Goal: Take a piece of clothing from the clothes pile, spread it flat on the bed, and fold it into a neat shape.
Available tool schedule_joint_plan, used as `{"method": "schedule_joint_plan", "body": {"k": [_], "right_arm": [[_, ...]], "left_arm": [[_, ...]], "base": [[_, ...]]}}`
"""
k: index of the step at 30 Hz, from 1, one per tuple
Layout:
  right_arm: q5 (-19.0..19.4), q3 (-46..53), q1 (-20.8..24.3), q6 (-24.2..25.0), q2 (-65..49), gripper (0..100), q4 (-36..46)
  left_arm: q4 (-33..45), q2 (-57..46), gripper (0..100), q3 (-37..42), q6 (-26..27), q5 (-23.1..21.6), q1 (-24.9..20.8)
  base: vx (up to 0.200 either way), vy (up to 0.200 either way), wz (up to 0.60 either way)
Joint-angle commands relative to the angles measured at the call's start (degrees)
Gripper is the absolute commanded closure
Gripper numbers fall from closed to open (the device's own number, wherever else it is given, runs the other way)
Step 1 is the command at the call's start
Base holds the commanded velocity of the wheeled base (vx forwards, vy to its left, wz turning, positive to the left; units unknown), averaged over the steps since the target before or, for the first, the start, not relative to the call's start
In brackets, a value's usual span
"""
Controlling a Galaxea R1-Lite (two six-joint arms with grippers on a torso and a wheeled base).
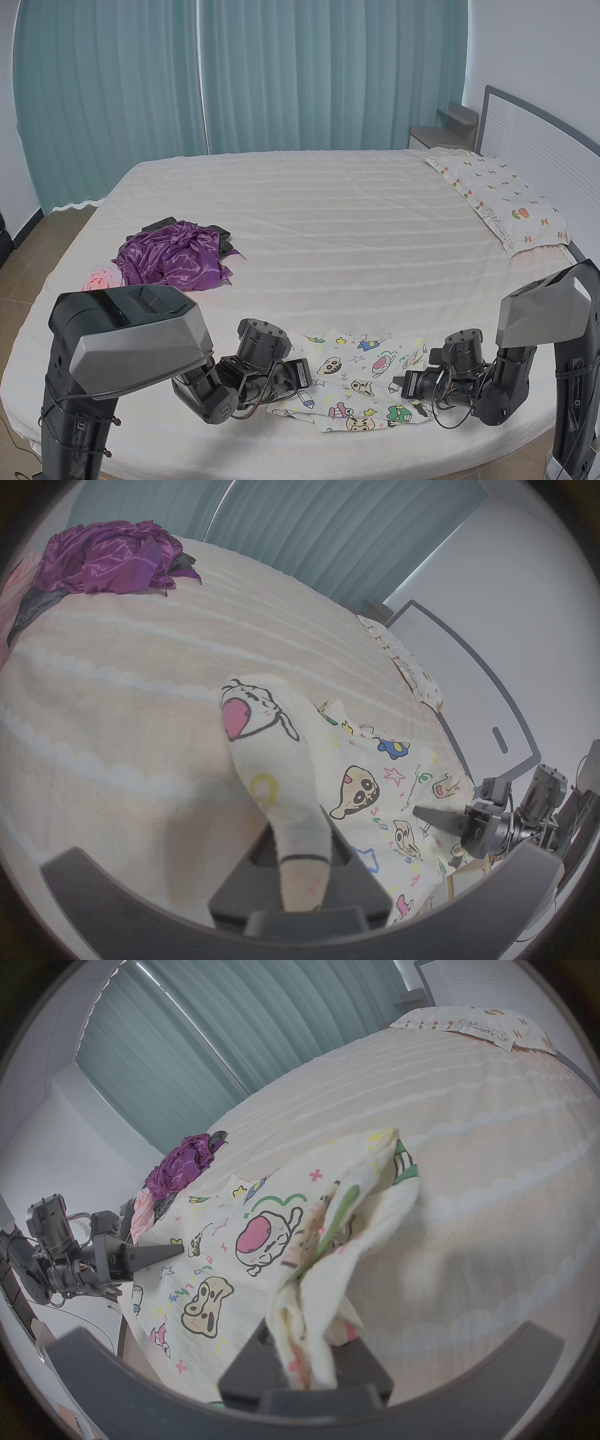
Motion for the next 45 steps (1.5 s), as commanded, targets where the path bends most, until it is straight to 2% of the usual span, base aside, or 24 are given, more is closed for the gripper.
{"method": "schedule_joint_plan", "body": {"k": [1, 31, 39, 45], "right_arm": [[-0.14, 0.11, 0.01, -0.01, -0.36, 100, -0.08], [-0.23, -2.26, 1.32, -0.01, -1.06, 100, 2.38], [-0.23, -2.08, 1.59, -0.01, -1.06, 100, 2.38], [-0.31, -1.82, 1.68, -0.01, -0.89, 100, 1.94]], "left_arm": [[0.46, -1.23, 100, 0.06, -0.05, 0.07, 0.61], [0.02, -2.99, 100, 4.10, 0.12, 0.25, 1.84], [-0.07, -2.72, 100, 4.28, 0.04, 2.36, 2.02], [-0.07, -2.37, 100, 4.28, -0.23, 2.53, 2.10]], "base": [[0.000, 0.200, 0.00], [0.000, 0.200, 0.00], [0.000, 0.200, 0.00], [0.000, 0.000, 0.00]]}}
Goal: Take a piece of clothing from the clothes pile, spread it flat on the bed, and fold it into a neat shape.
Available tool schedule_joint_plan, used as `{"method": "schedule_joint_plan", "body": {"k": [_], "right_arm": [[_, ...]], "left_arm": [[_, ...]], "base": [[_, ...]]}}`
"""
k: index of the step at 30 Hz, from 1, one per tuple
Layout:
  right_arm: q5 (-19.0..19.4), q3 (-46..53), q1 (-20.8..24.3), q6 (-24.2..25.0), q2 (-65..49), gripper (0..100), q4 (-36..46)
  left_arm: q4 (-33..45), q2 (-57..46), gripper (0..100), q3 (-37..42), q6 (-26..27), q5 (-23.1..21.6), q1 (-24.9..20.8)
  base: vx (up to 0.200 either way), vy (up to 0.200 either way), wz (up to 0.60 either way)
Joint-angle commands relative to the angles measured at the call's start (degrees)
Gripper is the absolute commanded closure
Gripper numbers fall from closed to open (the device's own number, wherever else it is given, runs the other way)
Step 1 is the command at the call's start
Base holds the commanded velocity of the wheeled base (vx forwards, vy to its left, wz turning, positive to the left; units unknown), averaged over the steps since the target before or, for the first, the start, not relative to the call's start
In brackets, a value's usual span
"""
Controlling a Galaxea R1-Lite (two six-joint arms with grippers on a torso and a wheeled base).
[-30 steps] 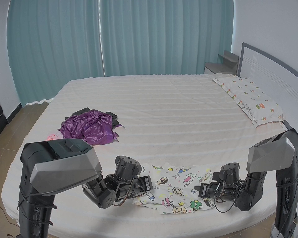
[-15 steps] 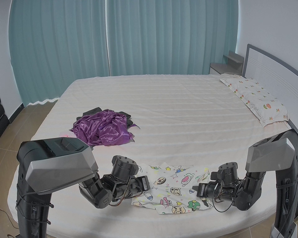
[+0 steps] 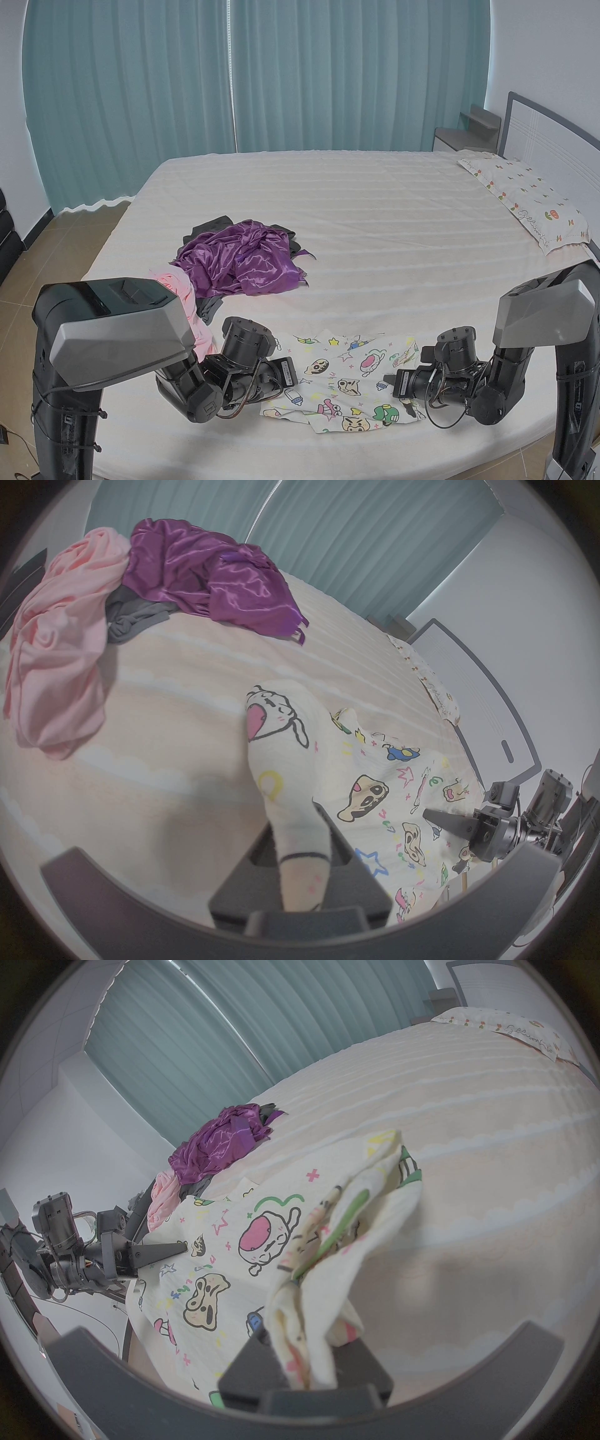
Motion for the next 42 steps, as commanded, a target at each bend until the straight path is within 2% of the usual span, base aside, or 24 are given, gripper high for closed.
{"method": "schedule_joint_plan", "body": {"k": [1, 4, 5, 6, 7, 12, 21, 28, 29, 32, 37, 42], "right_arm": [[-0.10, 0.33, 0.05, -0.01, -0.01, 100, -0.31], [-0.36, 0.59, 0.05, -0.01, -0.28, 100, -0.13], [-0.45, 0.77, 0.05, -0.01, -0.19, 0, -0.13], [-0.36, 0.86, 0.05, -0.01, -0.19, 0, -0.05], [-0.36, 0.95, 0.05, -0.01, -0.19, 0, 0.22], [-0.53, 2.70, -0.03, -0.01, -0.89, 0, -0.40], [0.34, 14.83, 0.93, 0.08, -8.01, 0, -0.66], [0.43, 18.35, 4.36, 0.34, -7.13, 0, -2.68], [0.43, 18.26, 4.80, 1.04, -6.87, 100, -2.77], [0.34, 17.47, 5.94, 4.21, -6.43, 100, -2.86], [0.17, 18.08, 5.86, 4.74, -6.60, 100, -2.86], [0.08, 21.16, 5.86, 4.74, -8.19, 100, -3.03]], "left_arm": [[0.02, 0.31, 100, 0.09, -0.35, 0.22, 0.16], [0.02, 0.22, 100, 0.70, -1.67, 0.22, 0.24], [0.02, 0.05, 100, 1.05, -2.02, 0.04, 0.24], [-0.07, -0.04, 100, 1.40, -2.20, -0.22, 0.24], [-0.16, -0.04, 0, 1.58, -2.20, -0.31, 0.24], [-2.62, -0.04, 0, 3.25, -2.20, -0.31, 0.42], [-13.69, -2.24, 0, 13.97, -2.46, -1.54, 3.76], [-21.34, -6.37, 0, 23.46, -9.50, -6.81, 5.96], [-22.75, -6.63, 0, 24.61, -9.67, -7.08, 6.31], [-26.09, -6.90, 0, 27.16, -10.02, -7.96, 7.71], [-28.90, -6.90, 0, 28.74, -13.27, -9.10, 8.94], [-30.83, -6.72, 0, 29.79, -13.45, -9.19, 9.47]], "base": [[0.000, 0.000, 0.00], [0.000, 0.000, 0.00], [0.000, 0.000, 0.00], [0.000, 0.000, 0.00], [0.000, 0.000, 0.00], [0.000, 0.000, 0.00], [0.000, 0.000, 0.00], [0.000, 0.000, 0.00], [0.000, 0.000, 0.00], [0.000, 0.000, 0.00], [0.000, 0.000, 0.00], [0.000, 0.000, 0.00]]}}
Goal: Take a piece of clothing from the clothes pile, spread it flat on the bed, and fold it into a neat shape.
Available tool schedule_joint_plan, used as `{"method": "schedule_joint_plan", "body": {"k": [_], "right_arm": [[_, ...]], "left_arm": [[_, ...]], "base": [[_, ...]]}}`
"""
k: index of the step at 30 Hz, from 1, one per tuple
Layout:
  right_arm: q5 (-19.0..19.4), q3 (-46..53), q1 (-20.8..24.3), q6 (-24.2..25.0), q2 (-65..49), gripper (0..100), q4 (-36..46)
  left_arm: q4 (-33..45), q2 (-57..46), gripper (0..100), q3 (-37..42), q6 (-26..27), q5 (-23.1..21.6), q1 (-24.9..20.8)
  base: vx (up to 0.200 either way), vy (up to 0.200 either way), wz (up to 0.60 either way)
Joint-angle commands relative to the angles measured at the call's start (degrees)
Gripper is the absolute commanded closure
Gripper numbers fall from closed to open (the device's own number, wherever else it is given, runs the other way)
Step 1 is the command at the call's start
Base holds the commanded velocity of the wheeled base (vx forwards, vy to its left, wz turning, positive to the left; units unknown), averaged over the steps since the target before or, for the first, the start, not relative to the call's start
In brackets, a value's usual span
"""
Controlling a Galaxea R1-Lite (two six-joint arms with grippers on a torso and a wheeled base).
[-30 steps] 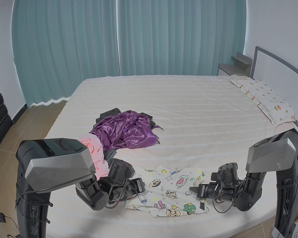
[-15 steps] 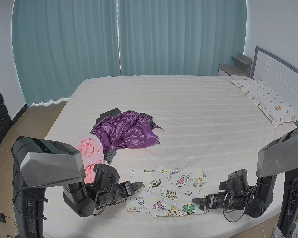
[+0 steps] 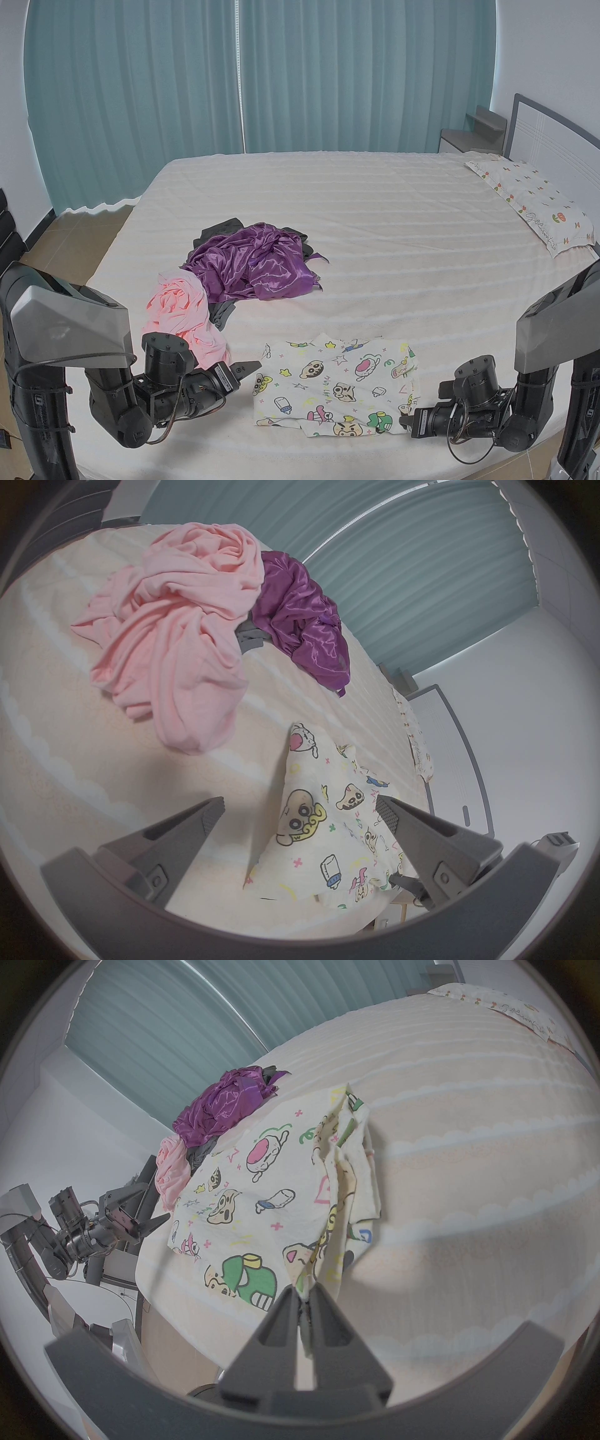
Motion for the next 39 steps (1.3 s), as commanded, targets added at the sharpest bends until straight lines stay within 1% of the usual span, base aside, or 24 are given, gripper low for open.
{"method": "schedule_joint_plan", "body": {"k": [1, 7, 17, 18, 21, 23, 24, 26, 27, 29, 30, 31, 33, 39], "right_arm": [[-0.03, 3.77, 0.20, -0.11, -2.27, 100, -0.70], [-0.20, 7.46, -0.42, -0.46, -4.29, 100, -1.05], [-0.29, 6.32, -0.50, -1.07, -1.30, 100, -1.67], [-0.38, 6.58, -0.50, -1.16, -1.39, 0, -1.75], [-0.38, 7.46, -1.03, -1.43, -2.53, 0, -5.53], [-0.38, 7.46, -2.97, -1.60, -3.59, 0, -10.28], [-0.29, 7.46, -4.90, -1.69, -4.11, 0, -13.35], [-0.29, 7.46, -6.57, -1.86, -4.03, 0, -14.67], [-0.29, 5.88, -7.36, -1.86, -3.76, 0, -14.59], [-0.29, 2.19, -8.41, -1.86, -2.62, 0, -12.92], [-0.29, -1.33, -9.56, -1.86, -1.30, 0, -10.54], [-0.29, -2.21, -9.82, -1.86, -0.95, 0, -9.93], [-0.29, -10.21, -11.58, -1.86, 1.25, 0, -3.16], [-0.38, -25.59, -11.67, -1.86, 2.74, 0, 10.55]], "left_arm": [[-1.11, -0.19, 0, 1.22, -0.04, -0.06, 0.51], [-1.11, -0.01, 0, 1.22, -0.04, 0.03, 0.51], [-1.20, 0.16, 0, 1.14, -0.04, 0.03, 0.51], [-1.20, 0.16, 0, 1.14, -0.04, 0.03, 0.51], [-1.20, 0.16, 0, 1.22, -0.13, -0.06, 0.42], [-1.20, 0.16, 0, 1.22, -0.22, -0.23, 0.51], [-1.20, 0.25, 0, 1.22, -0.22, -0.67, 0.51], [-1.20, 0.16, 0, 1.22, -0.22, -0.93, 0.51], [-1.20, 0.16, 0, 1.22, -0.22, -1.11, 0.51], [-1.20, 0.25, 0, 1.22, -0.22, -1.11, 0.51], [-1.20, 0.25, 0, 1.14, -0.22, -1.11, 0.51], [-1.20, 0.34, 0, 1.22, -0.22, -1.11, 0.51], [-1.20, 0.34, 0, 1.22, -0.22, -1.11, 0.51], [-1.20, 0.43, 0, 1.14, -0.22, -1.11, 0.51]], "base": [[0.000, 0.000, 0.00], [0.000, 0.000, 0.00], [0.000, 0.000, 0.00], [0.000, 0.000, 0.00], [0.000, 0.000, 0.00], [0.000, 0.000, 0.00], [0.000, 0.000, 0.00], [0.000, 0.000, 0.00], [0.000, 0.000, 0.00], [0.000, 0.000, 0.00], [0.000, 0.000, 0.00], [0.000, 0.000, 0.00], [0.000, 0.000, 0.00], [0.000, 0.000, 0.00]]}}
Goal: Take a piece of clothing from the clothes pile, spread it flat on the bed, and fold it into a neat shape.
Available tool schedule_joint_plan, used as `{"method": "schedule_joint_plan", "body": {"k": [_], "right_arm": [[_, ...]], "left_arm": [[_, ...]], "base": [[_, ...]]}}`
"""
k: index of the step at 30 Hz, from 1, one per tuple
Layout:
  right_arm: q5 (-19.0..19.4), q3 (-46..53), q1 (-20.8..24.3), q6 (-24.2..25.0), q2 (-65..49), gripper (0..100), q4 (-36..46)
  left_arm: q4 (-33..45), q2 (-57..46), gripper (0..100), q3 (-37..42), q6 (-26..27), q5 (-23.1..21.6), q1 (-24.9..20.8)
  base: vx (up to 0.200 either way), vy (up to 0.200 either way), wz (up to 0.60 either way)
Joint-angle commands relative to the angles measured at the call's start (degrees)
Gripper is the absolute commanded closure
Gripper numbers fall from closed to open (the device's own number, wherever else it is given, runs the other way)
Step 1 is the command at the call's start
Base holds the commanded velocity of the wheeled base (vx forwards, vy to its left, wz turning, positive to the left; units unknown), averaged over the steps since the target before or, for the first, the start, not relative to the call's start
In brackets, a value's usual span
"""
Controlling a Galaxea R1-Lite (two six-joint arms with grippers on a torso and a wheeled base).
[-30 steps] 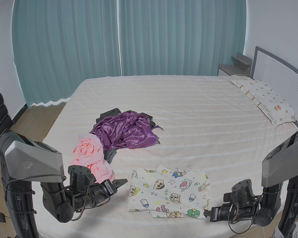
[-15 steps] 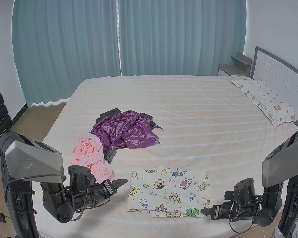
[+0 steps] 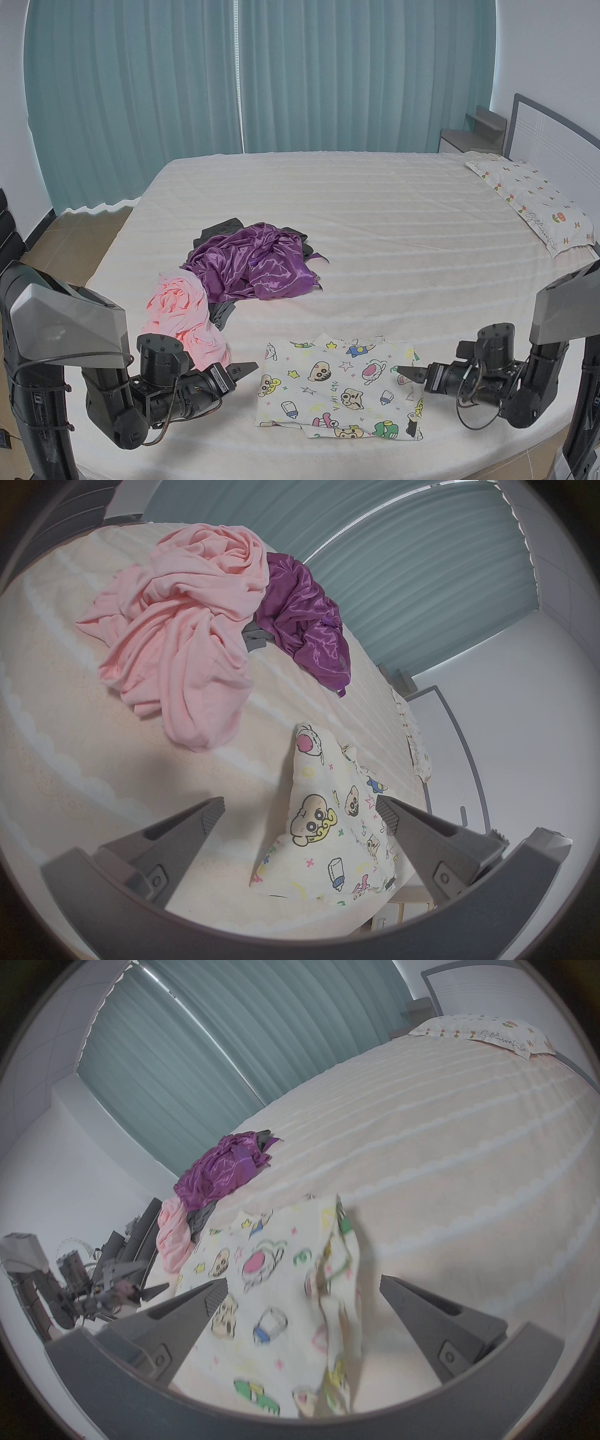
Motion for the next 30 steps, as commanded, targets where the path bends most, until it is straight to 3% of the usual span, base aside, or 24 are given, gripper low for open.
{"method": "schedule_joint_plan", "body": {"k": [1, 4, 8, 9, 15, 30], "right_arm": [[0.04, -18.70, -1.90, 0.03, 4.55, 0, 15.85], [0.04, -24.85, -1.73, 0.29, 6.40, 0, 22.97], [-0.05, -26.96, -1.20, 0.12, 8.86, 0, 24.11], [-0.14, -27.67, -1.11, 0.12, 10.18, 100, 24.47], [-2.78, -29.69, -1.55, 0.82, 11.06, 100, 22.88], [-4.01, -30.30, -3.48, 1.17, 8.77, 100, 21.30]], "left_arm": [[-0.01, 0.32, 0, 0.00, -0.02, -0.06, 0.01], [-0.01, 0.32, 0, 0.09, 0.07, -0.06, 0.01], [-0.01, 0.32, 0, 0.27, 0.07, -0.15, 0.10], [-0.01, 0.23, 0, 0.27, 0.07, -0.15, 0.01], [-0.01, 0.32, 0, 0.36, 0.07, -0.15, 0.01], [-0.01, 0.32, 0, 0.36, 0.07, -0.06, -0.08]], "base": [[0.000, 0.000, 0.00], [0.000, 0.000, 0.00], [0.000, 0.000, 0.00], [0.000, 0.000, 0.00], [0.000, 0.000, 0.00], [0.000, 0.000, 0.00]]}}
